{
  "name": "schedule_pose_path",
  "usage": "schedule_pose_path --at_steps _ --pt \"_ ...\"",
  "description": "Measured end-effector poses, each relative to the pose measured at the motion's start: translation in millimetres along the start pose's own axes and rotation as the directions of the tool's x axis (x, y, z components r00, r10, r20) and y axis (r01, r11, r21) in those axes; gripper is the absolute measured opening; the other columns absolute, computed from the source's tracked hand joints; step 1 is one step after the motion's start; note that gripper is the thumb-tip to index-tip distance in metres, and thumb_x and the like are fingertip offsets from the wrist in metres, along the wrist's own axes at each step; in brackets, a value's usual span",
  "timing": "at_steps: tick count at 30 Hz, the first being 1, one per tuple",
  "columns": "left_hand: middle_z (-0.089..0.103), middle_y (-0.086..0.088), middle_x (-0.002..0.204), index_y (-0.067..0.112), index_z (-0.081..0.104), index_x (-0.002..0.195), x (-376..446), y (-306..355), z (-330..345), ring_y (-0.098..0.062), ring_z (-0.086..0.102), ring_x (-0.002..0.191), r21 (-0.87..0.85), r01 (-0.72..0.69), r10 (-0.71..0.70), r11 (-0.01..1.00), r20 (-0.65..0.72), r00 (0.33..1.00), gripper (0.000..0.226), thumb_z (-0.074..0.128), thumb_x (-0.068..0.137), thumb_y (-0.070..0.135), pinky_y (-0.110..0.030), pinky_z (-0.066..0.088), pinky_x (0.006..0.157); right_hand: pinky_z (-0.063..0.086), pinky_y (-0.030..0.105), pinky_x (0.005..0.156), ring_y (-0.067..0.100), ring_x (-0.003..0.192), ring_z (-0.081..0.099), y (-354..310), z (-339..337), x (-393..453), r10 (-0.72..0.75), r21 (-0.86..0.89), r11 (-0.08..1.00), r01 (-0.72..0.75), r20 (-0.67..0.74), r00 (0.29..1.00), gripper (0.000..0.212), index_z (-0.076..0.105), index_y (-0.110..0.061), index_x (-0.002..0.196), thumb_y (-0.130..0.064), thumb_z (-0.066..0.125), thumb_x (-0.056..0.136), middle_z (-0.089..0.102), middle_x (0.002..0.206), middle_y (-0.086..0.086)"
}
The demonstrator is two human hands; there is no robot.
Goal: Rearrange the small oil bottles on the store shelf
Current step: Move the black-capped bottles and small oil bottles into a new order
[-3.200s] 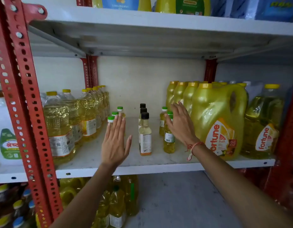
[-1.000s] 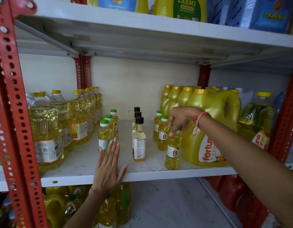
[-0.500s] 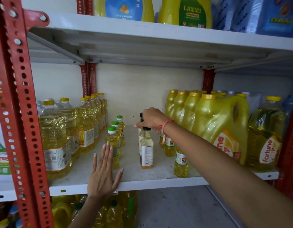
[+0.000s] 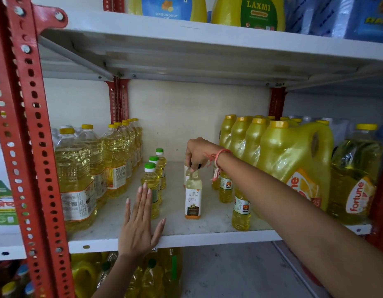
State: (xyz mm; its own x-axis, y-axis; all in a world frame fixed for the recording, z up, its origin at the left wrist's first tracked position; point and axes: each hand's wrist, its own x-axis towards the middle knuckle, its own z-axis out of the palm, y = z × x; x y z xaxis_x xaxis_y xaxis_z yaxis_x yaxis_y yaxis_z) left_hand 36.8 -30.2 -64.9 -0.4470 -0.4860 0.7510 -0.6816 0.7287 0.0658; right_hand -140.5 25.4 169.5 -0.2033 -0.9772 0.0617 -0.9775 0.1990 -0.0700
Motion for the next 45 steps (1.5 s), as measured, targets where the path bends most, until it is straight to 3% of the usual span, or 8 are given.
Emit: schedule_pose_path --at_steps 2,6,8,19,28,33,39,45 --pt "0.011 -0.017 0.164 0.005 0.007 0.156 0 0 1 -0.025 0.006 0.151 0.003 0.000 0.000 1.000 0.004 1.000 0.079 0.017 0.098 0.058 -0.043 -0.005 0.122 0.048 0.013 0.037 0.012 0.057 0.059 1 0 1 0.009 0.028 1.000 -0.009 0.006 1.000 0.036 0.073 -0.003 0.108 -0.004 0.080 0.073 0.074 0.107 0.014" --pt "0.010 -0.016 0.164 0.005 0.008 0.156 0 -1 1 -0.026 0.006 0.151 0.008 0.010 -0.010 1.000 0.007 1.000 0.079 0.018 0.098 0.058 -0.043 -0.006 0.122 0.061 0.035 0.080 0.023 0.076 0.066 4 2 3 0.023 0.090 0.996 -0.024 0.011 1.000 0.039 0.071 0.001 0.109 -0.008 0.081 0.072 0.073 0.107 0.018" --pt "0.009 -0.016 0.164 0.006 0.007 0.156 0 -1 1 -0.026 0.006 0.151 0.002 0.013 -0.013 1.000 0.007 1.000 0.079 0.018 0.098 0.058 -0.043 -0.006 0.122 0.059 0.037 0.085 0.024 0.075 0.068 4 2 0 0.021 0.125 0.992 -0.022 0.008 1.000 0.039 0.072 0.001 0.107 -0.008 0.083 0.071 0.074 0.106 0.018" --pt "0.008 -0.015 0.165 0.004 0.008 0.156 -1 -1 2 -0.026 0.006 0.152 0.001 0.015 -0.015 1.000 0.017 1.000 0.079 0.018 0.098 0.057 -0.044 -0.006 0.122 0.062 0.036 0.076 0.017 0.059 0.068 4 -2 -35 -0.086 0.017 0.996 0.086 -0.013 0.996 0.036 0.078 -0.008 0.095 -0.015 0.089 0.061 0.078 0.087 0.012" --pt "0.011 -0.017 0.164 0.002 0.012 0.155 -1 1 -1 -0.026 0.007 0.151 0.001 0.022 -0.022 1.000 0.023 0.999 0.080 0.017 0.098 0.058 -0.043 -0.005 0.122 0.061 0.036 0.082 0.025 0.080 0.075 4 -10 -44 -0.117 -0.003 0.993 0.117 0.046 0.992 0.038 0.078 -0.008 0.098 -0.017 0.088 0.062 0.078 0.091 0.013" --pt "0.011 -0.018 0.164 0.001 0.012 0.155 0 1 -1 -0.026 0.006 0.151 0.002 0.022 -0.022 1.000 0.024 0.999 0.080 0.016 0.098 0.058 -0.043 -0.005 0.122 0.061 0.023 0.073 0.004 0.044 0.064 6 -12 -35 -0.102 0.014 0.995 0.101 0.094 0.990 0.037 0.078 -0.008 0.098 -0.018 0.088 0.064 0.078 0.092 0.010" --pt "0.011 -0.019 0.163 0.000 0.014 0.154 -7 -4 -6 -0.026 0.005 0.151 -0.013 0.064 -0.064 0.998 0.012 0.998 0.083 0.017 0.097 0.060 -0.043 -0.008 0.122 0.060 0.018 0.057 0.003 0.038 0.064 8 -10 -20 -0.042 0.044 0.998 0.037 0.130 0.991 0.039 0.077 -0.008 0.096 -0.015 0.090 0.060 0.071 0.068 0.001" --pt "0.008 -0.018 0.164 0.000 0.011 0.155 -22 -61 -22 -0.026 0.006 0.152 0.061 0.123 -0.123 0.990 -0.010 0.992 0.086 0.016 0.096 0.062 -0.042 -0.008 0.122 0.056 0.039 0.087 0.025 0.096 0.067 -17 -7 -12 -0.053 -0.015 0.998 0.055 0.099 0.994 0.064 0.073 -0.005 0.102 -0.054 0.081 0.061 0.072 0.105 0.008"
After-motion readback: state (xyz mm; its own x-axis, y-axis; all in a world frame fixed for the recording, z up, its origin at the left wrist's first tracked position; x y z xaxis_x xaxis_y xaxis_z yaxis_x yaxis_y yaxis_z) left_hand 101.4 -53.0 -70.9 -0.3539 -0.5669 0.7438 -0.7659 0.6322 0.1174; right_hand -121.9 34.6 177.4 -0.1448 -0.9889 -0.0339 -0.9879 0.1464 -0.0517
